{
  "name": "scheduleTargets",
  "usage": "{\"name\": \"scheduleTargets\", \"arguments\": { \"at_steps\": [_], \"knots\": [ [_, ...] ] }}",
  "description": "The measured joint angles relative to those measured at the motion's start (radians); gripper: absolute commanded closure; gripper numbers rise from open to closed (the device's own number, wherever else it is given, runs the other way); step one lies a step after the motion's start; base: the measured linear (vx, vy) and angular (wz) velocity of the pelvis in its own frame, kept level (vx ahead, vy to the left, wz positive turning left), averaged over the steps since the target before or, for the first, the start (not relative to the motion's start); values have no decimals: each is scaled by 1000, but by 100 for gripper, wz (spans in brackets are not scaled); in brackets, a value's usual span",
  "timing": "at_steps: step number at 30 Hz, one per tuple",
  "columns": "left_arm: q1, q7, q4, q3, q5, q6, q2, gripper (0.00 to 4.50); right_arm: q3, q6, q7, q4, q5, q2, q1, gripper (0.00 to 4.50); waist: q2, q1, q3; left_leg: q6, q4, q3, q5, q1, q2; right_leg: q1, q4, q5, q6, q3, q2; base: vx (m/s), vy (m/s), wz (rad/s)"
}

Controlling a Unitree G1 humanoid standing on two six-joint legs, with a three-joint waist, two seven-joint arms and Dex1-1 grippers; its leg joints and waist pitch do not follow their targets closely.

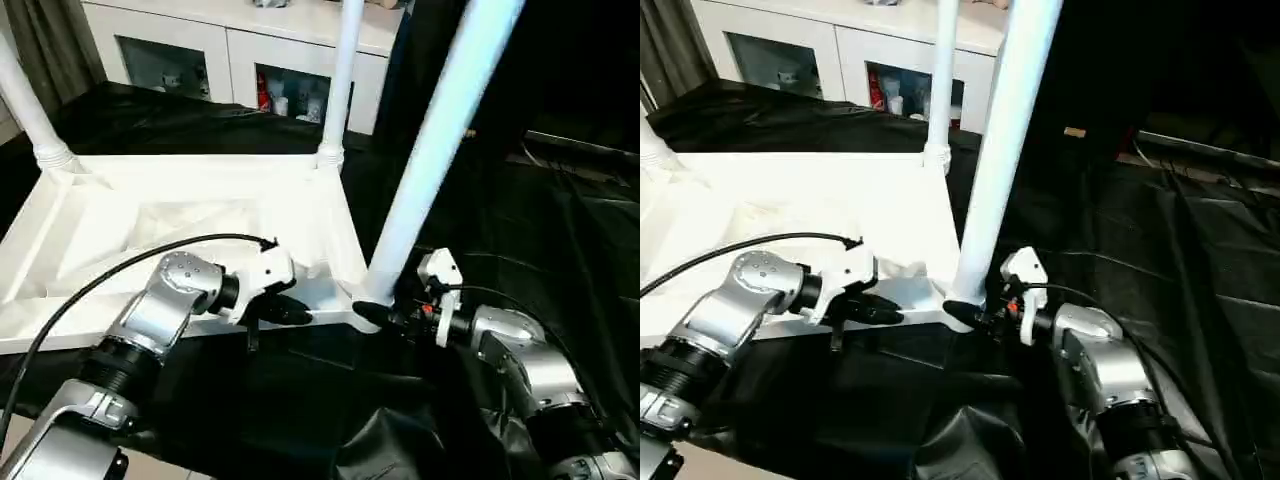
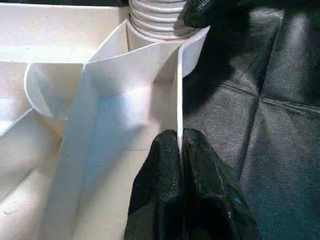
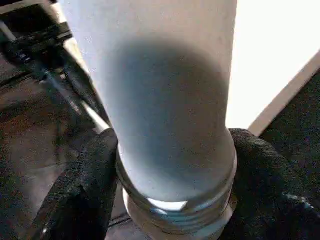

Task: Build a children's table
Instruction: Rotate leg to tighten

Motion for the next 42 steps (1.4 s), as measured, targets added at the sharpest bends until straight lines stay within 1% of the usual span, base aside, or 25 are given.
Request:
{"name": "scheduleTargets", "arguments": {
  "at_steps": [2, 4, 8, 9, 11, 12, 15, 17, 18, 19, 20, 21, 22, 24, 26, 28, 29, 31, 33, 34, 36, 38, 42],
  "knots": [
    [-13, 49, 24, 3, 19, 1, -27, 450, -15, -18, -72, 31, -19, 34, -11, 164, 0, -1, 0, 0, 0, 0, 0, 1, 0, 2, 0, 1, 0, 0, 0, 0, 0, 0],
    [-43, 122, 74, 4, 40, 8, -72, 450, -33, -26, -178, 71, -40, 69, -38, 166, 0, -2, -1, 0, 1, 0, 0, 1, 0, 3, 0, 1, 0, 0, 0, 0, 0, 0],
    [-96, 267, 158, 9, 68, 35, -160, 450, -79, -21, -413, 136, -73, 143, -95, 169, 0, -3, -1, -3, 1, 0, 2, 2, 0, 3, 0, 2, 2, 0, 0, 0, 0, 0],
    [-121, 328, 195, 12, 76, 55, -201, 450, -99, -19, -519, 167, -83, 176, -125, 170, 0, -2, -1, -3, 1, 0, 3, 1, 0, 2, 0, 3, 3, 0, 0, 0, 0, 0],
    [-146, 394, 237, 16, 86, 70, -249, 450, -118, -23, -624, 209, -96, 213, -159, 170, 2, -1, -2, -3, 1, 0, 3, 1, -1, 2, -1, 3, 3, 1, 0, 0, 0, 0],
    [-161, 433, 264, 20, 94, 74, -276, 450, -124, -25, -678, 241, -110, 225, -189, 170, 4, -1, -3, -3, 1, 0, 3, 1, -1, 2, -1, 3, 3, 1, -1, 0, 0, 0],
    [-172, 457, 286, 20, 97, 70, -296, 450, -123, -51, -700, 266, -145, 225, -200, 170, 7, 1, -5, -3, 0, 0, 3, 0, -1, 3, -1, 5, 0, 1, -1, 0, 0, 0],
    [-174, 456, 289, 19, 104, 60, -295, 450, -127, -63, -693, 269, -142, 224, -200, 170, 7, 2, -5, -3, -2, 0, 3, 0, -1, 3, -1, 4, 1, 1, -1, 0, 0, 0],
    [-174, 456, 290, 18, 105, 55, -295, 450, -132, -66, -685, 270, -137, 224, -200, 116, 8, 2, -5, -3, -2, 0, 3, 0, -1, 3, -1, 4, 1, 1, -1, 0, 0, 0],
    [-174, 454, 290, 17, 105, 52, -295, 450, -136, -67, -679, 270, -132, 224, -199, 116, 7, 2, -5, -3, -2, 0, 3, -1, -1, 3, -1, 4, 1, 1, -1, 0, 0, 0],
    [-174, 453, 290, 17, 105, 50, -293, 450, -138, -69, -665, 270, -131, 224, -196, 102, 7, 2, -5, -2, -2, 0, 3, 0, -1, 3, -1, 4, 1, 1, -1, 0, 0, 0],
    [-174, 450, 290, 19, 105, 45, -282, 450, -137, -75, -637, 267, -126, 224, -189, 91, 7, -1, -4, -2, -2, -1, 3, 0, 0, 3, -1, 4, 1, 1, -1, 0, 0, 0],
    [-174, 443, 289, 19, 104, 42, -269, 450, -135, -78, -607, 262, -117, 222, -184, 91, 7, -5, -4, -2, -2, -1, 3, -1, 0, 2, -1, 4, 1, 1, -1, 0, 0, 0],
    [-172, 413, 284, 18, 104, 30, -246, 450, -126, -78, -536, 256, -104, 202, -174, 66, 6, -10, -4, -3, -3, -1, 3, -3, 0, 2, -1, 4, 3, 0, -1, 0, 0, 0],
    [-158, 372, 263, 18, 103, 14, -224, 450, -115, -69, -460, 229, -94, 176, -154, 66, 6, -11, -4, -3, -5, -2, 3, -3, 0, 1, -1, 2, 6, -1, 0, 0, 0, 0],
    [-135, 310, 226, 17, 94, -3, -181, 450, -84, -57, -357, 192, -87, 117, -133, 66, 7, -12, -3, -3, -6, -2, 3, -3, 0, -1, -1, 4, 2, -1, 1, 0, 0, 0],
    [-121, 279, 205, 16, 92, -18, -159, 450, -78, -53, -309, 175, -75, 96, -122, 66, 7, -11, -3, -3, -7, -2, 3, -3, 0, -2, -1, 3, 2, -1, 1, 0, 0, 0],
    [-99, 210, 170, 10, 76, -47, -124, 450, -73, -31, -226, 144, -48, 67, -108, 66, 7, -7, -3, -3, -9, -2, 3, -3, 0, -3, -1, 1, 1, -1, 1, 0, 0, 0],
    [-66, 119, 124, 7, 41, -65, -86, 450, -60, -11, -130, 100, -16, 31, -93, 66, 8, -2, -2, -2, -9, -2, 4, -3, 0, -5, -1, 0, 0, -1, 1, 0, 0, 0],
    [-63, 93, 116, 3, 35, -66, -77, 450, -57, -5, -105, 88, -9, 23, -93, 66, 8, -2, -2, 0, -8, -2, 5, -3, 0, -5, -1, -1, 0, -1, 1, 0, 0, 0],
    [-41, 29, 76, -7, 15, -67, -42, 450, -35, 14, -24, 25, 14, 2, -77, 66, 7, 4, -2, 3, -7, -1, 6, -4, 0, -5, -3, -2, -1, -1, 1, 0, 0, 0],
    [-33, -7, 59, -11, 8, -67, -28, 450, -16, 33, 25, -2, 24, -18, -67, 66, 7, 8, -2, 4, -7, 0, 5, -6, 0, -5, -4, -3, -1, -1, 0, 0, 0, 0],
    [-8, -53, 22, -10, -7, -62, -1, 450, 30, 60, 117, -37, 25, -66, -37, 66, 6, 9, -2, 2, -5, 0, 3, -7, 0, -5, -3, -3, -1, -1, 0, 0, 0, 0]
  ]
}}
